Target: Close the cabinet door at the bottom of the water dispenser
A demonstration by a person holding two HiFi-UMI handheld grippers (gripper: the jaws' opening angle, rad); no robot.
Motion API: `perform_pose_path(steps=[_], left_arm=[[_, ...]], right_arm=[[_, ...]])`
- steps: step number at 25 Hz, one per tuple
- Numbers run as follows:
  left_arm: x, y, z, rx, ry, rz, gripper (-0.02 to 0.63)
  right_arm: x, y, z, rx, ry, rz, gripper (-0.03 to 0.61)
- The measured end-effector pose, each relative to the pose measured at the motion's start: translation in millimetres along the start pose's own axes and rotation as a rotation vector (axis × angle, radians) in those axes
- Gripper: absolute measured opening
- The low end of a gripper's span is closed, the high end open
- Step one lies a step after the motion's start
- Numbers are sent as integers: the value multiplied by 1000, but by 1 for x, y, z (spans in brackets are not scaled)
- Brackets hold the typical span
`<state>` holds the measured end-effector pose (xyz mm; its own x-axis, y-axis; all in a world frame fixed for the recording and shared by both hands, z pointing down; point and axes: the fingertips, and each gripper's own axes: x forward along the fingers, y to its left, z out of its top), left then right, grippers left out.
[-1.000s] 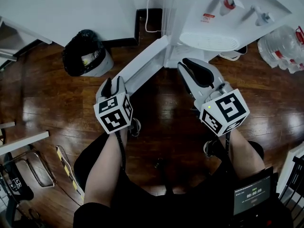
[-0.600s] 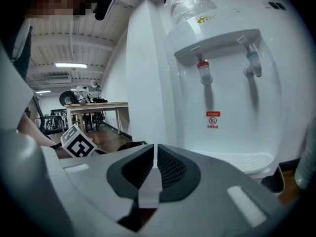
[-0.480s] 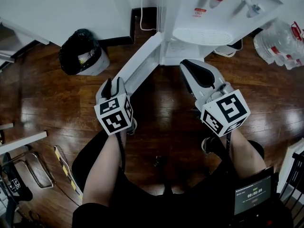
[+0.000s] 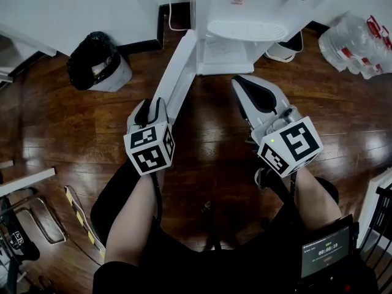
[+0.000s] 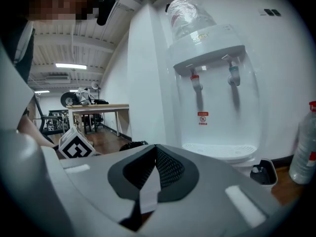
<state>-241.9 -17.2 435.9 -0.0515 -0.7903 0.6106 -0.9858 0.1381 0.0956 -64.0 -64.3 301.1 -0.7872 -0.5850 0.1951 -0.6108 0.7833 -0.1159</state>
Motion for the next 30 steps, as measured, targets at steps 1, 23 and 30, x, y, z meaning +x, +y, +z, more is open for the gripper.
perform_pose_path(steps=[1,23,30], left_arm=[[-1,-3,-2,0,0,-5,144],[-6,-80,-18,52,51,-198,130],[-6,-90,-20,59,82,-203,132]], right_arm=[[-4,1,2,12,-12,-1,5],[-43,-10,-6,80,1,-40,5],[-51,-16,0,109,-22,-41,5]])
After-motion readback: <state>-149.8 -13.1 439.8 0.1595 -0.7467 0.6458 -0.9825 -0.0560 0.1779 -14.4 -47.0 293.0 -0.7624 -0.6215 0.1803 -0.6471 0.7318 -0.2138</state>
